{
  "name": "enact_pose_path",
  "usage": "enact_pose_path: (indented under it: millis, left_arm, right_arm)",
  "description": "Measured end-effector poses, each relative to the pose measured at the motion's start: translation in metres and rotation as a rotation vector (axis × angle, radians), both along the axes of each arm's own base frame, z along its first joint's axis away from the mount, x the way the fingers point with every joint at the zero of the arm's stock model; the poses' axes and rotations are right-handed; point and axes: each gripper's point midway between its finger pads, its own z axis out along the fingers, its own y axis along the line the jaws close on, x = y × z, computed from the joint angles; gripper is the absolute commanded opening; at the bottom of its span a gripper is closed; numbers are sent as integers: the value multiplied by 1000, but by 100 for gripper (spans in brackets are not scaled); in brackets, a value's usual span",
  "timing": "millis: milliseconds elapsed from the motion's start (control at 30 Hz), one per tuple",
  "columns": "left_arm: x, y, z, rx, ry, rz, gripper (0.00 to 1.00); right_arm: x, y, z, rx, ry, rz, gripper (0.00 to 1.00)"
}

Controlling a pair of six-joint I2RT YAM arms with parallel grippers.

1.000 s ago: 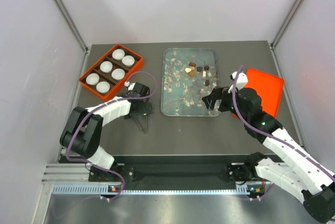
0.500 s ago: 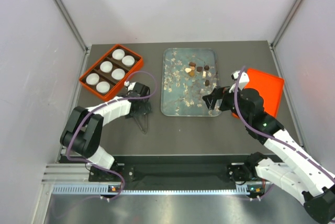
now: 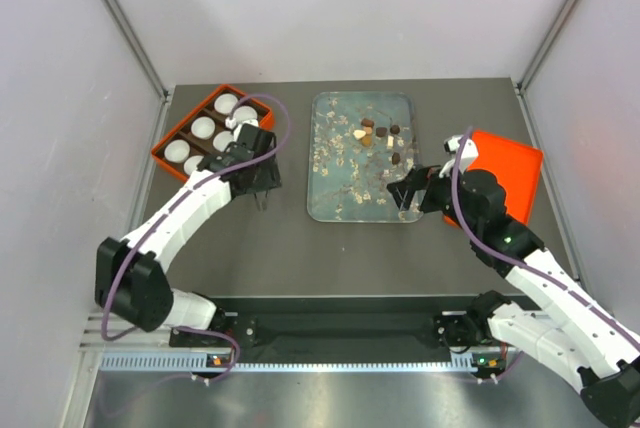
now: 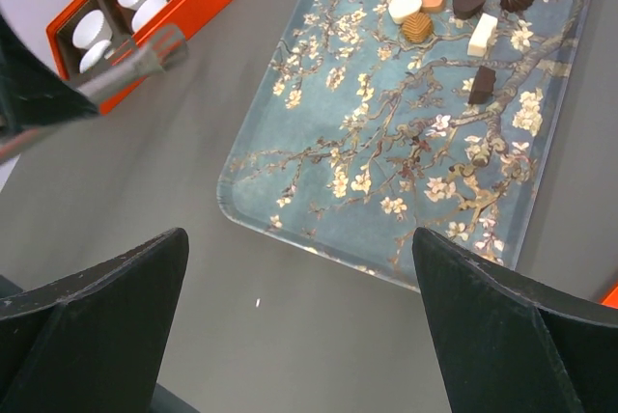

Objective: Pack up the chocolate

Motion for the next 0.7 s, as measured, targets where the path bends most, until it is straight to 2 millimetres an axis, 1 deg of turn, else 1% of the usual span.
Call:
enact_pose_path:
  millis: [67, 133, 300, 367, 600, 700]
  left_arm:
    - [-1, 1, 22, -15, -45, -10, 62]
    - [-5, 2, 32, -20, -60, -20, 61]
    - [-19, 5, 28, -13, -10, -39, 60]
    - [-23, 6, 27, -7, 6, -49, 58]
    - [-26, 4, 26, -4, 16, -73, 55]
    - [-27, -1, 27, 5, 19, -99, 55]
  right_arm:
    - [0, 0, 1, 7, 1, -1, 100]
    - [-1, 1, 1, 14, 6, -1, 100]
    - [-1, 2, 1, 23, 11, 0, 100]
    - [-1, 2, 1, 24, 12, 0, 100]
    - [-2, 2, 0, 23, 14, 0, 100]
    - [-2, 1, -1, 20, 18, 0, 100]
